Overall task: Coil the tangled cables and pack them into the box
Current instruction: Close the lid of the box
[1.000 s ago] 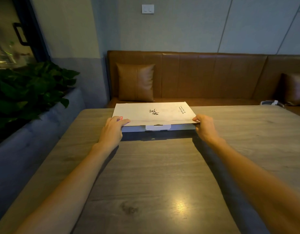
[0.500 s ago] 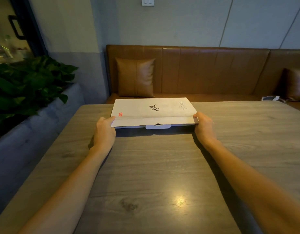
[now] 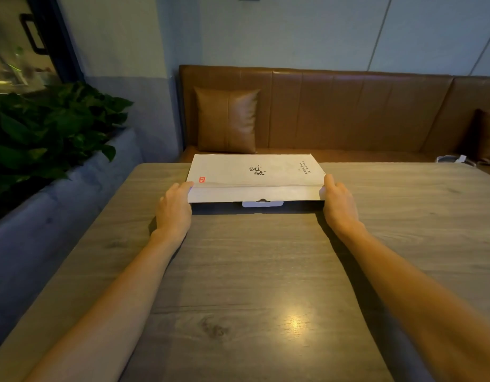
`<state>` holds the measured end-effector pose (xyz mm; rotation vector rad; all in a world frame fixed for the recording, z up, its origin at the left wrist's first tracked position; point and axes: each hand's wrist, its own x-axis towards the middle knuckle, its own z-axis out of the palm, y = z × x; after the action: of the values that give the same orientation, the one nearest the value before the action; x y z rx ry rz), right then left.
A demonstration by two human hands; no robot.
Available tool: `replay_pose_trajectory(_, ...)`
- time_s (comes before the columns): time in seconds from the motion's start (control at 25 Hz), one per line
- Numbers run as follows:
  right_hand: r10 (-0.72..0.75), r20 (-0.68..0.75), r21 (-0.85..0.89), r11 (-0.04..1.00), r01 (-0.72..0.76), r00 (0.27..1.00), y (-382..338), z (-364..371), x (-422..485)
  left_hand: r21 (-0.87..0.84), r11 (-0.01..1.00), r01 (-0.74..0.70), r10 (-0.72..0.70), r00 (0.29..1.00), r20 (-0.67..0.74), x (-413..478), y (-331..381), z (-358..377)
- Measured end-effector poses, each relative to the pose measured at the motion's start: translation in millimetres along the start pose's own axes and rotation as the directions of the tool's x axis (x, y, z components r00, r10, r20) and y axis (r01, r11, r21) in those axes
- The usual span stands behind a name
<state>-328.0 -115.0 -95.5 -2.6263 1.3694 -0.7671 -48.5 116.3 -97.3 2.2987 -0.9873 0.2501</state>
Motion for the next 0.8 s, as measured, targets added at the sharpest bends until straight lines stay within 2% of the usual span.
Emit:
replay_pose_trajectory(0.12, 0.031, -0.007, 0.023, 0.999, -0.031, 0.999, -0.5, -0.9, 3.0, 0.018, 0.998, -0.054, 0.053, 0.997, 0.048, 0.4, -0.2, 0.7)
replay_pose_trajectory(0.28, 0.073, -0.026, 0.054, 0.996, -0.072, 0.997, -0.7, 1.6, 4.1, 0.178, 0.977, -0.122, 0.100, 0.987, 0.127, -0.2, -4.1, -3.8)
replay_pose_trajectory(0.4, 0.103, 0.070, 0.091, 0.990, -0.109, 0.992, 1.3, -1.8, 6.9, 0.229, 0.966, -0.117, 0.080, 0.983, 0.164, 1.0, -7.4, -4.5)
replay_pose_trajectory(0.6, 0.027, 0.191, 0.225, 0.972, -0.071, 0.981, 6.0, -11.8, -4.9, 0.128, 0.991, -0.049, 0.027, 0.986, 0.167, 1.6, -3.6, -4.5)
replay_pose_trajectory(0.8, 0.088, 0.221, 0.230, 0.963, -0.139, 0.971, 12.7, -15.4, -1.9, 0.011, 0.999, -0.043, 0.042, 0.993, 0.108, 5.7, -4.0, -3.3)
